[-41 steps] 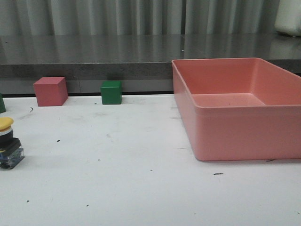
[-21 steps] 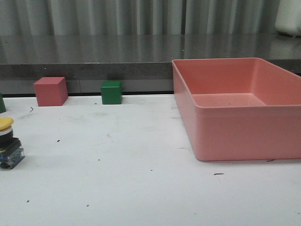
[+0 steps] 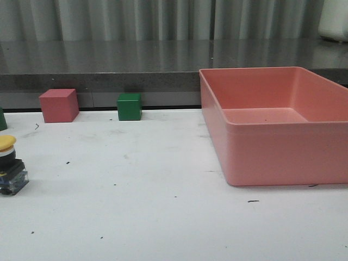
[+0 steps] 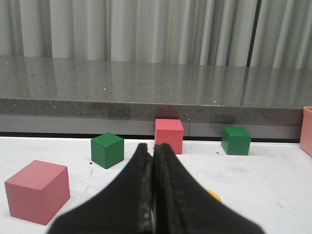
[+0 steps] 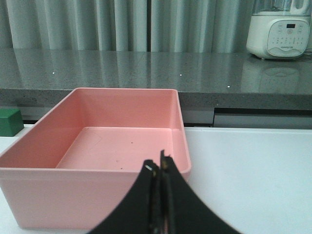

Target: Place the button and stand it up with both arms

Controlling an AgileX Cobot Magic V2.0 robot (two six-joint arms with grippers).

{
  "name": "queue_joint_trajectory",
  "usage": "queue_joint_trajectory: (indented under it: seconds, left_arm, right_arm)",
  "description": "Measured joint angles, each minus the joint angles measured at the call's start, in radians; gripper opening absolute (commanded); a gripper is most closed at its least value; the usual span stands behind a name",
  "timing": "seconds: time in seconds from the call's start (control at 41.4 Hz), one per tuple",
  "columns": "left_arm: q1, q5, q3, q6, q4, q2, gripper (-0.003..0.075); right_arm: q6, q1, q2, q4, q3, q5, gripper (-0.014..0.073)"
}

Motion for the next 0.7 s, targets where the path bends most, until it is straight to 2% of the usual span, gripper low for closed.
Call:
queue_joint_trajectory:
  seconds: [0.701]
  left_arm:
    - [0.0, -0.001, 0.0, 0.001, 0.0, 0.0, -0.002]
  right_arm:
    - [0.0, 0.0, 0.0, 0.013, 0.0, 0.0, -0.0118]
